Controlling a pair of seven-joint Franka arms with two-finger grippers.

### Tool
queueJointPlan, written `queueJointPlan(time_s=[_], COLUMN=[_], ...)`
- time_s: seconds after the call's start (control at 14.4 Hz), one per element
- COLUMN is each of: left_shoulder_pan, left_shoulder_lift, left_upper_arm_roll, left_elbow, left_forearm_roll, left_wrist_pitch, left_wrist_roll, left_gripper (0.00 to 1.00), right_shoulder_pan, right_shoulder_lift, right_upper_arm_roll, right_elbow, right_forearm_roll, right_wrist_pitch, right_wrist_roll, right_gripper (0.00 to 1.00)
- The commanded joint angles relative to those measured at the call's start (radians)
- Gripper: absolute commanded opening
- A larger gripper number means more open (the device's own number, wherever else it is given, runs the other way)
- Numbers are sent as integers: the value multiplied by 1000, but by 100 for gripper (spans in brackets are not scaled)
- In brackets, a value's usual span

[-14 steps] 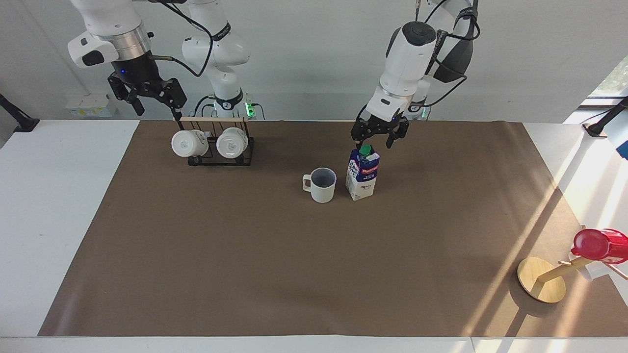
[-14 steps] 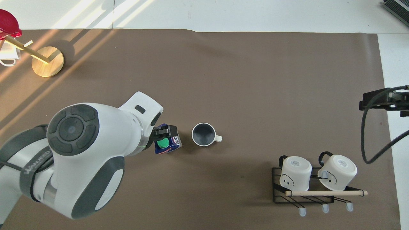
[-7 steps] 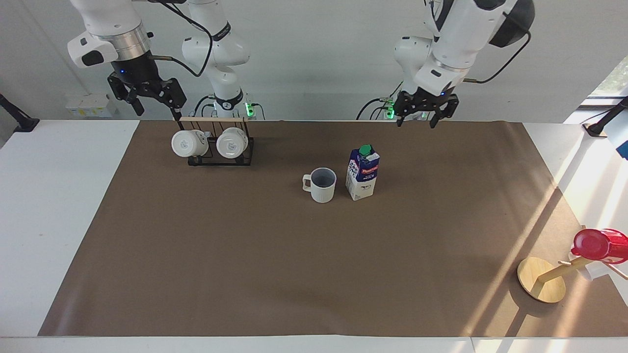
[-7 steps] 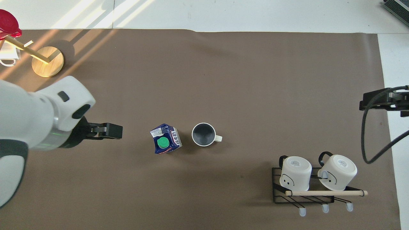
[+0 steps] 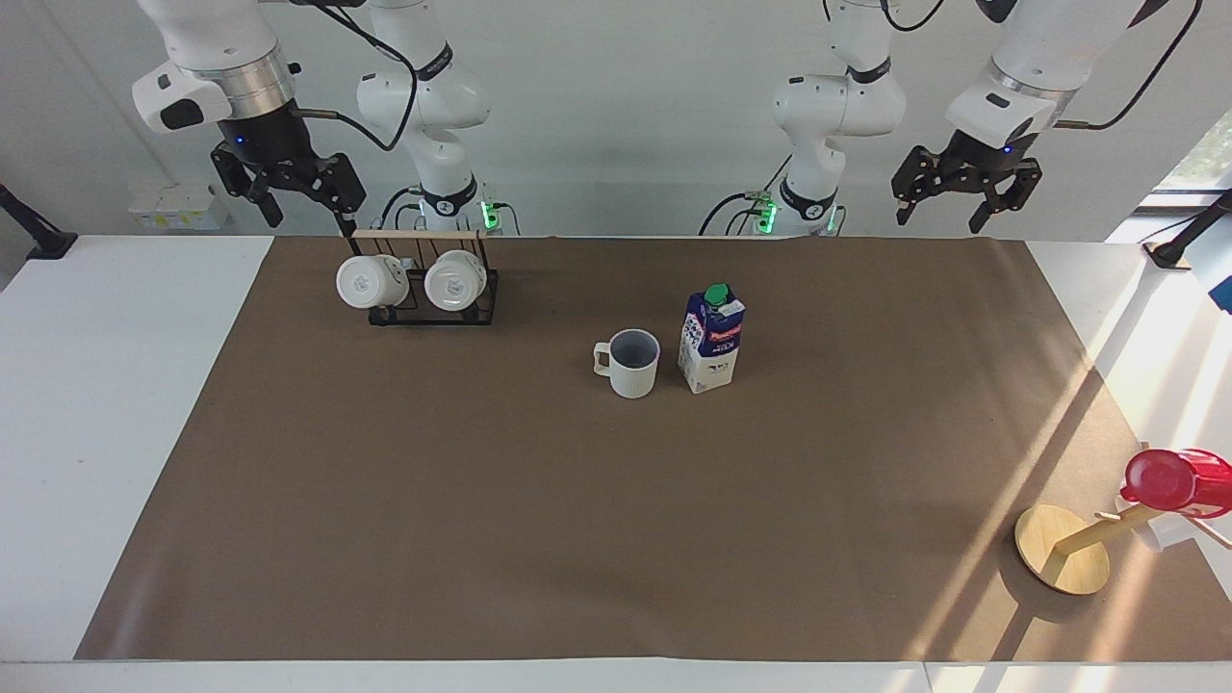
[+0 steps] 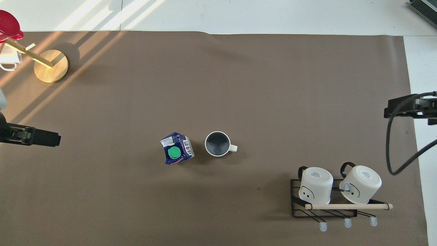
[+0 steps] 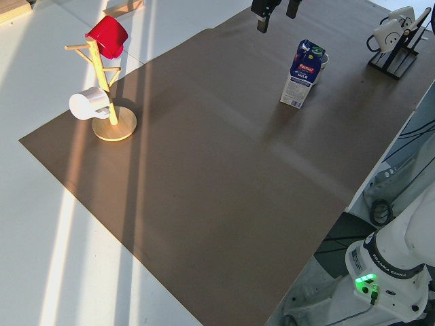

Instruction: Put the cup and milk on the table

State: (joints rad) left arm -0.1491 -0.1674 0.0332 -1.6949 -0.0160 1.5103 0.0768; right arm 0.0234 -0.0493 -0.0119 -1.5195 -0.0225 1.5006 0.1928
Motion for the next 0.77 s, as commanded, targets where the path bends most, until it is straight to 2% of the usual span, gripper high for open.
queueJointPlan(time_s=[0.0,0.7], left_shoulder_pan=[6,9], left_shoulder_lift=[9,9], left_upper_arm_roll=[5,5], left_elbow=[23,21], left_forearm_roll=[21,18], left_wrist_pitch=[-36,-32], left_wrist_roll=[17,17], left_gripper=[100,100], right_shoulder_pan=[-17,-17], right_shoulder_lift=[6,6], right_upper_arm_roll=[6,6], right_elbow=[13,13], right_forearm_roll=[19,19], right_wrist_pitch=[1,3], right_wrist_roll=[-23,-23], right_gripper=[100,100])
